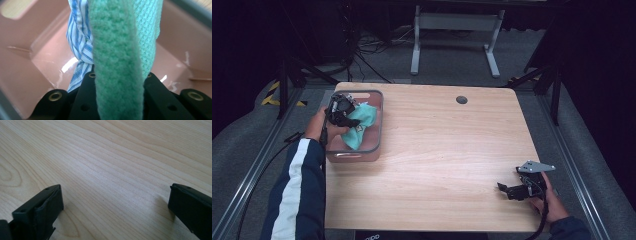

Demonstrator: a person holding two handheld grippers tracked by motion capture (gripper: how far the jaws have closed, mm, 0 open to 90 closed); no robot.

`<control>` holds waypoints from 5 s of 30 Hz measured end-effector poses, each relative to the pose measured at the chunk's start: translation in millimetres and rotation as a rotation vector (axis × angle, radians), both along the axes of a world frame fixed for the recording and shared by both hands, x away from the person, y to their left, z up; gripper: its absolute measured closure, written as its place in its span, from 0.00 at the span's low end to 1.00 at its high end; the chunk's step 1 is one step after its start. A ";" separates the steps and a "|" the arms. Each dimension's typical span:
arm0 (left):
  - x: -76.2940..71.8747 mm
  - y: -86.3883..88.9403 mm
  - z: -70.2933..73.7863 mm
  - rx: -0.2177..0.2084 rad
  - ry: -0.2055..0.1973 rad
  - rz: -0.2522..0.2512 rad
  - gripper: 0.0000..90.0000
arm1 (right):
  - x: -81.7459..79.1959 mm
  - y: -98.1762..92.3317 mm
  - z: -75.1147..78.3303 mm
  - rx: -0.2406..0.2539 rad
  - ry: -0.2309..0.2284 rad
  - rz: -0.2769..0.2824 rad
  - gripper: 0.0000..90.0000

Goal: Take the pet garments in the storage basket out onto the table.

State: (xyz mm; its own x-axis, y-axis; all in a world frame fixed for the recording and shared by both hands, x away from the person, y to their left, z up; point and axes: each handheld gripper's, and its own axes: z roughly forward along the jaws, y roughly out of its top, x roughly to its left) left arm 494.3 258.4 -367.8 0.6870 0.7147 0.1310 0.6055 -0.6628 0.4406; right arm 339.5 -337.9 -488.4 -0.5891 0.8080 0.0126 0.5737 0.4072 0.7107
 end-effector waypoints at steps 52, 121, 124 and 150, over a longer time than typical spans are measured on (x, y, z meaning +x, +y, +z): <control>-72.4 -69.6 86.7 -0.120 -0.233 -0.270 0.90 | -0.5 0.0 0.0 0.000 0.000 -0.004 0.00; -55.1 -235.9 -32.6 -0.023 0.012 -0.505 0.88 | -0.7 -0.3 0.0 -0.004 -0.001 -0.002 0.00; -54.4 -238.7 -40.0 -0.022 0.021 -0.498 0.88 | -0.7 -0.4 0.0 -0.006 -0.001 -0.001 0.00; -56.2 -240.1 -51.3 -0.100 0.038 -0.458 0.37 | -0.7 -0.4 0.0 -0.006 -0.001 -0.001 0.00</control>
State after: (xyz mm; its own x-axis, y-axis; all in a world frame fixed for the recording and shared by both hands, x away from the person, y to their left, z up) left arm 438.1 18.3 -419.1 0.9375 0.3450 0.0450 0.2780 -0.8207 0.4992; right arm 338.8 -338.3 -488.4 -0.5885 0.8085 0.0075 0.5732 0.4107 0.7091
